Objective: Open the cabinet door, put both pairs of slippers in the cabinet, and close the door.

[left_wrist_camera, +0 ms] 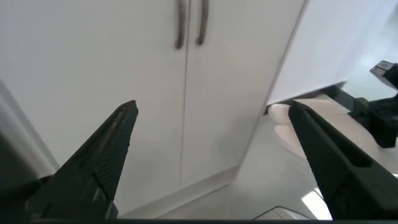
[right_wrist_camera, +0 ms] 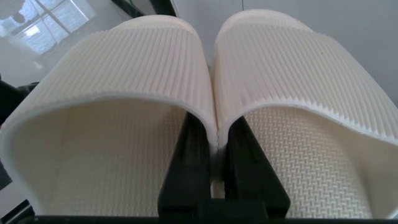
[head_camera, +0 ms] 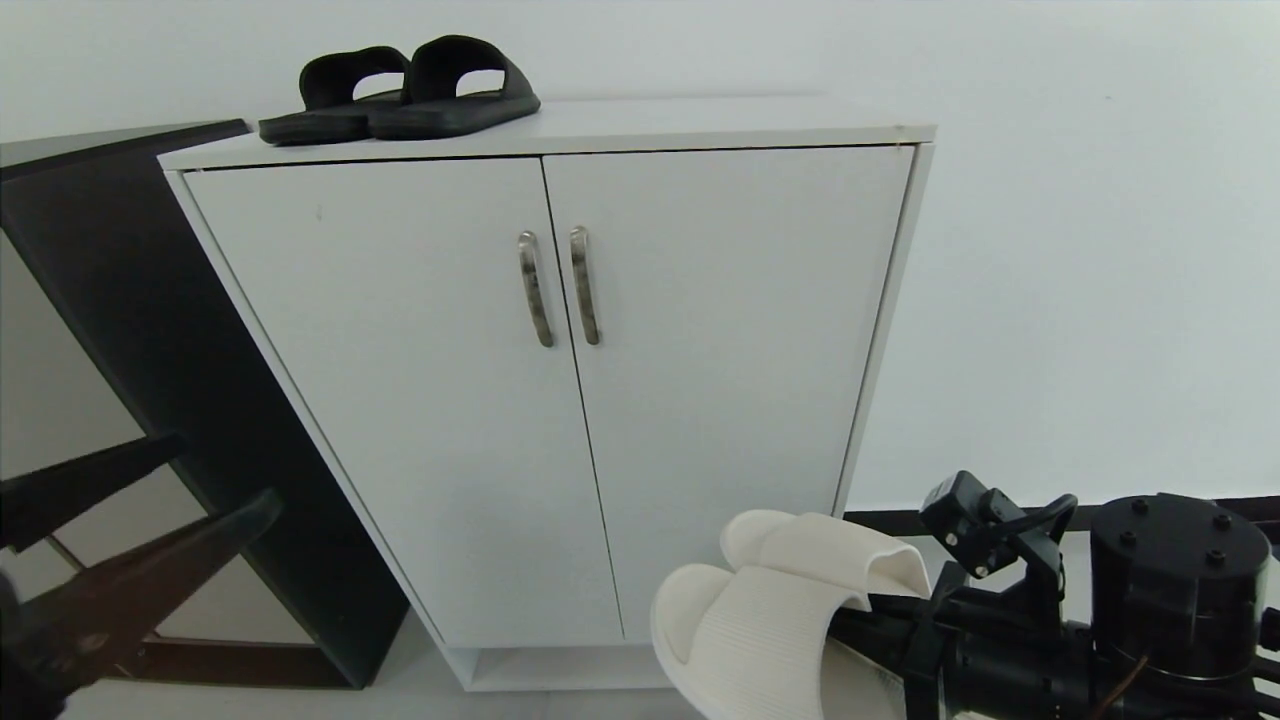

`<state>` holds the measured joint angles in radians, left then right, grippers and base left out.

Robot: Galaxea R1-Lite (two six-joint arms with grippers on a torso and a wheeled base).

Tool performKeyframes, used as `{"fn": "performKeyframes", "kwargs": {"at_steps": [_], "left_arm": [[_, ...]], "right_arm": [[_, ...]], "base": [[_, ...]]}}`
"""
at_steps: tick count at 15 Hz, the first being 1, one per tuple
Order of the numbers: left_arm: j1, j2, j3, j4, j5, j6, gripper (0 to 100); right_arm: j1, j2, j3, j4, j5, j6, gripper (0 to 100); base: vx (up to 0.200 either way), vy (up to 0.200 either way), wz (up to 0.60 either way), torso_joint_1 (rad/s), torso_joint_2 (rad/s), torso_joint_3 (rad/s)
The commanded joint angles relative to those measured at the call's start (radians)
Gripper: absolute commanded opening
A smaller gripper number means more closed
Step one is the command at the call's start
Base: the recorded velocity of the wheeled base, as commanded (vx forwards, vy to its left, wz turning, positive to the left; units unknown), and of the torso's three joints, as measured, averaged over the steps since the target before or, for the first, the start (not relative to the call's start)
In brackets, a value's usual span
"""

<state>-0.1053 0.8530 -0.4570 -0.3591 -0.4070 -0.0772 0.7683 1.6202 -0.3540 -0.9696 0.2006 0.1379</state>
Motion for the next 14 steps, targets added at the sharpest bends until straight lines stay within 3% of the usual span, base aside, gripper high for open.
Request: {"fn": "performKeyframes", "kwargs": {"at_steps": [1, 2, 3, 4, 5, 7, 9, 11, 14], "left_arm": [[-0.192, 0.317, -0.121, -0.107, -0.018, -0.07, 100], [-0.243, 0.359, -0.18, -0.106, -0.055, -0.134, 100], [-0.255, 0.37, -0.204, -0.106, -0.085, -0.157, 100], [-0.263, 0.399, -0.272, -0.106, -0.234, -0.208, 100], [-0.261, 0.422, -0.316, -0.1, -0.328, -0.248, 100], [-0.26, 0.468, -0.374, -0.095, -0.391, -0.302, 100], [-0.26, 0.554, -0.443, -0.095, -0.403, -0.311, 100], [-0.237, 0.643, -0.514, -0.109, -0.323, -0.26, 100], [-0.192, 0.679, -0.569, -0.109, -0.303, -0.22, 100]], "right_arm": [[0.0, 0.012, 0.001, -0.008, 0.0, 0.0, 0], [0.0, 0.021, 0.001, -0.014, -0.001, 0.0, 0], [-0.001, 0.023, 0.003, -0.018, -0.001, 0.0, 0], [-0.003, 0.023, 0.004, -0.023, -0.001, 0.0, 0], [-0.006, 0.023, 0.007, -0.024, -0.001, 0.0, 0], [-0.006, 0.023, 0.01, -0.032, -0.001, 0.0, 0], [-0.007, 0.024, 0.01, -0.034, -0.001, 0.0, 0], [-0.007, 0.024, 0.012, -0.034, -0.001, 0.0, 0], [-0.007, 0.027, 0.012, -0.034, -0.001, 0.0, 0]], "base": [[0.0, 0.0, 0.0, 0.0, 0.0, 0.0], [0.0, 0.0, 0.0, 0.0, 0.0, 0.0], [0.0, 0.0, 0.0, 0.0, 0.0, 0.0], [0.0, 0.0, 0.0, 0.0, 0.0, 0.0], [0.0, 0.0, 0.0, 0.0, 0.0, 0.0], [0.0, 0.0, 0.0, 0.0, 0.0, 0.0], [0.0, 0.0, 0.0, 0.0, 0.0, 0.0], [0.0, 0.0, 0.0, 0.0, 0.0, 0.0], [0.0, 0.0, 0.0, 0.0, 0.0, 0.0]]}}
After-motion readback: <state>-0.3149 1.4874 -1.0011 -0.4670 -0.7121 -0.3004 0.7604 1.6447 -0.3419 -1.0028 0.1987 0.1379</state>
